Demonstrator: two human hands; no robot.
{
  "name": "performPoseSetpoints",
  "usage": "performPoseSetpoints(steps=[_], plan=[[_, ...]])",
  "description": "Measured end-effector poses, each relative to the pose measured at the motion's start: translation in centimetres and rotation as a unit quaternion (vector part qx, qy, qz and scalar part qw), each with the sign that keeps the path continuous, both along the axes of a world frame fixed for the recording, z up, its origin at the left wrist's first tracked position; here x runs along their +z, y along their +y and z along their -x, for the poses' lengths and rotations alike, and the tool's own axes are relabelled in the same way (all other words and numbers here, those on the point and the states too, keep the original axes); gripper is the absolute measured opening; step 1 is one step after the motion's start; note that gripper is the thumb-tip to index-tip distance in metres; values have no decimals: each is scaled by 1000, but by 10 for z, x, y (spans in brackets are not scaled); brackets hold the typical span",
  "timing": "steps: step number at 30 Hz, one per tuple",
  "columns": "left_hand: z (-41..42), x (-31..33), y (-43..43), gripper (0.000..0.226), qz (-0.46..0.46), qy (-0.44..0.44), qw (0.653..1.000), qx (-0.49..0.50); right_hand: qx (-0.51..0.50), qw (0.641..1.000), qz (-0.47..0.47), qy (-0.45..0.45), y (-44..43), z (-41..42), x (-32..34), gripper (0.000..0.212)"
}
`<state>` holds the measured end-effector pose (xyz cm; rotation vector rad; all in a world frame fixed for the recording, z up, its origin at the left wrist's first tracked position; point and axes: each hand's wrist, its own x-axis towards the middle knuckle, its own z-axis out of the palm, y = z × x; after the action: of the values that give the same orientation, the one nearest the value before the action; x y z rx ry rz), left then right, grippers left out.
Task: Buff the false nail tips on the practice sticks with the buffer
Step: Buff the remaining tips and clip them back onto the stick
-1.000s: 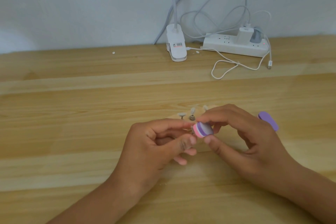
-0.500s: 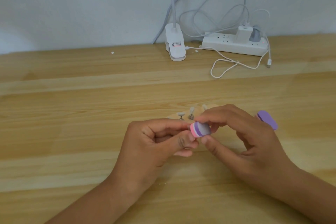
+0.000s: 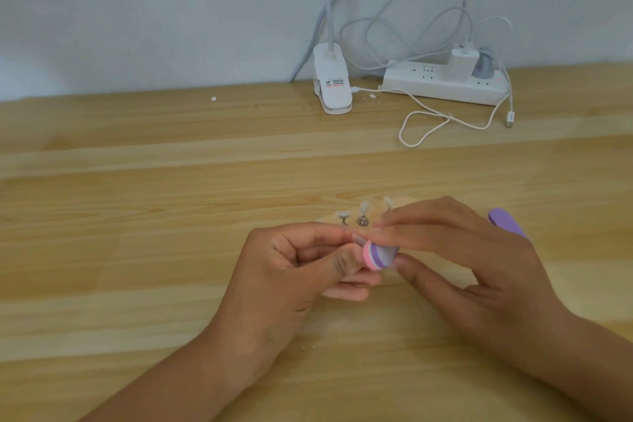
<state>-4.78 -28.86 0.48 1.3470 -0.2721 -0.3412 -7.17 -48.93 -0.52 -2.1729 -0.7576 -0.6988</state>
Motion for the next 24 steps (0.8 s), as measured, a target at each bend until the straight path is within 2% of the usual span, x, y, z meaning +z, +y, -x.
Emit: performPoseSetpoints(steps=[3,7,10,12,15,17,20,24], plan=[[-1,1,0,20,7,20,1000,-9,-3,999,20,-45,2,0,-1,22],[-2,1,1,20,10,42,999,-21,-24,999,7,-42,-3,-3,-3,24],[-3,1,1,21,12,48,998,-30,-12,997,22,-74,2,0,-5,25],[-3,0,1,20,11,51,998,-30,-36,997,33,-64,-2,-4,-6,24],[-2,-1,0,18,9,54,998,-27,-80,997,-8,-22,-9,-6,-3,26],[-2,-1,-1,21,0,41,999,-24,-55,998,-20,-27,-3,-2,0,25],[0,-2,-2,24,-20,7,1000,-19,-14,998,39,-44,4,1,-5,29],[1,-5,-1,19,-34,-4,999,-4,-33,998,46,-28,-5,-3,-5,38]])
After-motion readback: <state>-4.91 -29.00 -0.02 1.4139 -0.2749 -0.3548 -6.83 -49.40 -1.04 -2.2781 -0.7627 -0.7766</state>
